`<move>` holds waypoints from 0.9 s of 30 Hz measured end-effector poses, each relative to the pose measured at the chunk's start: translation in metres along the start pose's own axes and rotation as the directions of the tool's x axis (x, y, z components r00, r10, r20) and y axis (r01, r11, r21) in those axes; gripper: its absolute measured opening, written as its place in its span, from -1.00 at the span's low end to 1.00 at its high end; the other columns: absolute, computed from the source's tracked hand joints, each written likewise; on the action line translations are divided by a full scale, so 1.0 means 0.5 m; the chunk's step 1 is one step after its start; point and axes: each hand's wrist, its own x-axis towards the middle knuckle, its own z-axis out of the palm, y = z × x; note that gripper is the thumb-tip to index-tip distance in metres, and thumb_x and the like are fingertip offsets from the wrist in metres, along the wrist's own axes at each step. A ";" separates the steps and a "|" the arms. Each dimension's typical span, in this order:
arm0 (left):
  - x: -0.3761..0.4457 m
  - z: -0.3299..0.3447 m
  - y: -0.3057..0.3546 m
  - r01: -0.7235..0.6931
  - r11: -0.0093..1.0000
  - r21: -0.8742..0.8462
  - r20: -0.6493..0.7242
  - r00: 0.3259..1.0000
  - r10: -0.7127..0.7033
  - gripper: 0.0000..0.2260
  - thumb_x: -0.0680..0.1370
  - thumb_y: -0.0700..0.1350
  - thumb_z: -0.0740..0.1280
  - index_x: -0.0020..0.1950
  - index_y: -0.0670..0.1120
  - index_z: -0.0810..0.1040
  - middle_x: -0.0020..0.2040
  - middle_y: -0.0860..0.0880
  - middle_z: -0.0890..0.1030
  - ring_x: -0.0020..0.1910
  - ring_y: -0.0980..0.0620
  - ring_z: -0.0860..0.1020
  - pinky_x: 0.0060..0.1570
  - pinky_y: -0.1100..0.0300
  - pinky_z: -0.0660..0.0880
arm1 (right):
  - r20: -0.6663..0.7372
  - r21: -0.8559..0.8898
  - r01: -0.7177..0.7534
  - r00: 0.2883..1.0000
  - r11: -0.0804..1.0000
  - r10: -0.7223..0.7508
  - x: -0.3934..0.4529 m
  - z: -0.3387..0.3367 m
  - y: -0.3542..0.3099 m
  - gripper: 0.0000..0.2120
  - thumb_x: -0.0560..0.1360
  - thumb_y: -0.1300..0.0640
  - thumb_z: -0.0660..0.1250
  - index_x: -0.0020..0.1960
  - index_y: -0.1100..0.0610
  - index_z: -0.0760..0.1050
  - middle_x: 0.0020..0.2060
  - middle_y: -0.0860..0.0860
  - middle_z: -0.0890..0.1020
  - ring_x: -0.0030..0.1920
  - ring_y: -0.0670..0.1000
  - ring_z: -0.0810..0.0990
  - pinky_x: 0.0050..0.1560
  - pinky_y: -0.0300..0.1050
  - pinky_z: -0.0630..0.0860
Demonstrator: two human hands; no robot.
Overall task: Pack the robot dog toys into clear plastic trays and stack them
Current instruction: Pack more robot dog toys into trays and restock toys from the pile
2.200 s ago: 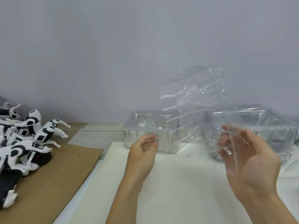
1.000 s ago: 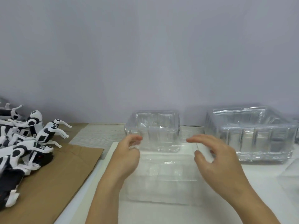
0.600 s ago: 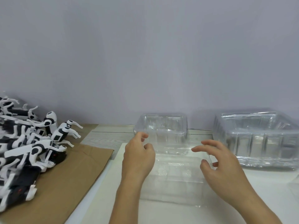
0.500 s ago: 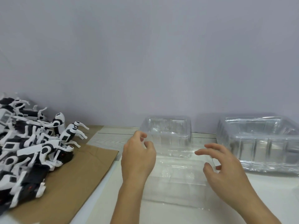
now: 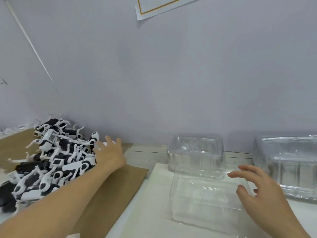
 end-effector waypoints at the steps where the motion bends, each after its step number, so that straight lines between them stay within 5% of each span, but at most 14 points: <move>1: 0.019 0.003 -0.016 0.042 0.996 -0.079 0.032 0.999 -0.039 -0.45 0.54 0.17 0.28 0.45 0.05 0.22 0.53 -0.17 0.14 0.48 -0.33 0.16 0.39 -0.14 0.26 | -0.001 0.003 -0.003 1.000 1.000 0.003 0.000 0.000 -0.001 -0.59 0.45 0.34 0.36 -0.11 -0.21 0.61 0.20 -0.15 0.50 0.20 -0.01 0.46 0.22 0.09 0.43; 4: 0.052 0.021 -0.043 0.085 0.968 -0.234 0.155 0.987 -0.049 -0.50 0.50 0.30 0.25 0.38 0.13 0.35 0.51 -0.08 0.26 0.51 -0.22 0.21 0.41 -0.14 0.22 | -0.014 0.020 0.004 1.000 1.000 -0.004 0.001 0.002 0.000 -0.58 0.44 0.37 0.36 -0.13 -0.20 0.62 0.18 -0.13 0.52 0.15 -0.01 0.49 0.14 0.06 0.45; 10: 0.097 0.044 -0.060 0.023 0.963 -0.269 0.135 0.991 0.014 -0.57 0.55 0.21 0.19 0.37 0.10 0.49 0.46 0.08 0.41 0.31 -0.10 0.49 0.37 -0.07 0.35 | -0.030 0.070 0.032 0.999 0.997 -0.030 0.007 0.008 0.010 -0.57 0.44 0.38 0.36 -0.16 -0.20 0.63 0.14 -0.19 0.51 0.09 -0.18 0.49 -0.10 -0.16 0.39; 14: 0.100 0.054 -0.034 0.037 0.981 -0.190 0.109 0.994 -0.017 -0.43 0.58 0.21 0.26 0.45 -0.10 0.29 0.34 -0.08 0.52 0.33 -0.15 0.47 0.30 -0.07 0.39 | -0.027 0.064 0.033 0.999 0.997 -0.031 0.007 0.009 0.015 -0.58 0.45 0.34 0.36 -0.14 -0.22 0.62 0.14 -0.28 0.48 0.12 -0.33 0.44 -0.08 -0.22 0.37; 18: 0.095 0.059 -0.018 -0.040 0.957 -0.286 0.038 0.998 0.053 -0.61 0.56 -0.10 0.28 0.36 -0.12 0.31 0.17 -0.18 0.54 0.15 -0.20 0.53 0.03 -0.01 0.51 | -0.031 0.070 0.037 0.999 0.997 -0.035 0.006 0.007 0.016 -0.58 0.45 0.33 0.36 -0.15 -0.24 0.62 0.14 -0.33 0.46 0.11 -0.37 0.43 -0.08 -0.21 0.39; 23: 0.067 0.029 0.023 -0.009 0.843 -0.537 -0.070 0.997 -0.033 -0.75 0.57 -0.05 0.29 0.15 -0.14 0.36 0.14 -0.22 0.50 0.08 -0.26 0.52 0.01 -0.06 0.51 | -0.030 0.069 0.041 0.999 0.997 -0.039 0.004 0.008 0.017 -0.58 0.45 0.32 0.35 -0.15 -0.25 0.61 0.15 -0.32 0.46 0.13 -0.27 0.46 -0.05 -0.15 0.41; 27: 0.021 -0.034 0.065 0.050 0.585 -0.810 -0.078 0.978 -0.193 -0.76 0.59 -0.06 0.29 0.20 -0.15 0.43 0.20 -0.21 0.51 0.11 -0.25 0.52 0.03 -0.08 0.50 | -0.029 0.065 0.040 0.999 0.997 -0.038 0.003 0.007 0.014 -0.58 0.43 0.33 0.34 -0.16 -0.24 0.61 0.14 -0.29 0.47 0.12 -0.12 0.49 0.04 -0.07 0.44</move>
